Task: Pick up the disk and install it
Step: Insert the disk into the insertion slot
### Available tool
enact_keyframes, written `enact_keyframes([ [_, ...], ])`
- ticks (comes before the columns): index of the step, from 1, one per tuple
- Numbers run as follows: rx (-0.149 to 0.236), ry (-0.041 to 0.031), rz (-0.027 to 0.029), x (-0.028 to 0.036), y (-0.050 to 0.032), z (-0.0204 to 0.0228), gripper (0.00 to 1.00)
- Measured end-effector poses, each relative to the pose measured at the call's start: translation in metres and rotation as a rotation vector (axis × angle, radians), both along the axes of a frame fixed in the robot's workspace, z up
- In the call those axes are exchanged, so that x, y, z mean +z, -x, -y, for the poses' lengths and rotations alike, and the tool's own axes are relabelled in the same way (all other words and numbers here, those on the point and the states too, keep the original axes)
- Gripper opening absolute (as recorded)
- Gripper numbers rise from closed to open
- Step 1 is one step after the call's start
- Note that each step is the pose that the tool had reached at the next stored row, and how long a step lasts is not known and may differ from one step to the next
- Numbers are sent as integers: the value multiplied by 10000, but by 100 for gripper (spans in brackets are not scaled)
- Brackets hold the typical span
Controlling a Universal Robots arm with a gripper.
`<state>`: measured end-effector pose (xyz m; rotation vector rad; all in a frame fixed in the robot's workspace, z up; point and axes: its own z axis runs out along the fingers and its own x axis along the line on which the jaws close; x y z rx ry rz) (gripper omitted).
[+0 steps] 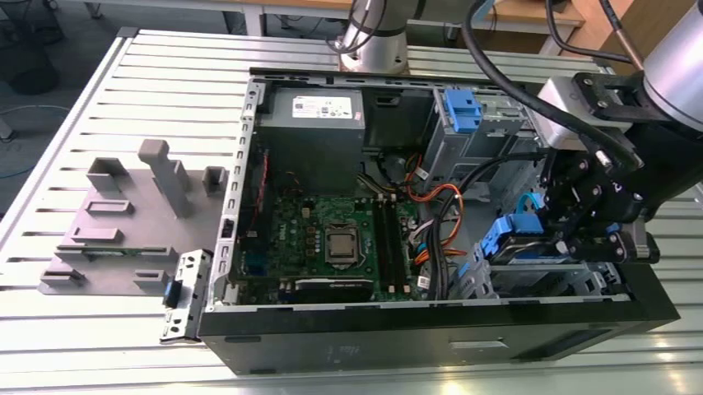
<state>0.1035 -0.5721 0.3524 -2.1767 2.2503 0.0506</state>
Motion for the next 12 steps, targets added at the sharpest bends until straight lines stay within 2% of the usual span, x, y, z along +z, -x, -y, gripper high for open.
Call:
enact_keyframes([
  [7,0,-2,0,-65,0,0,35],
  [12,0,-1,0,-70,0,0,35],
])
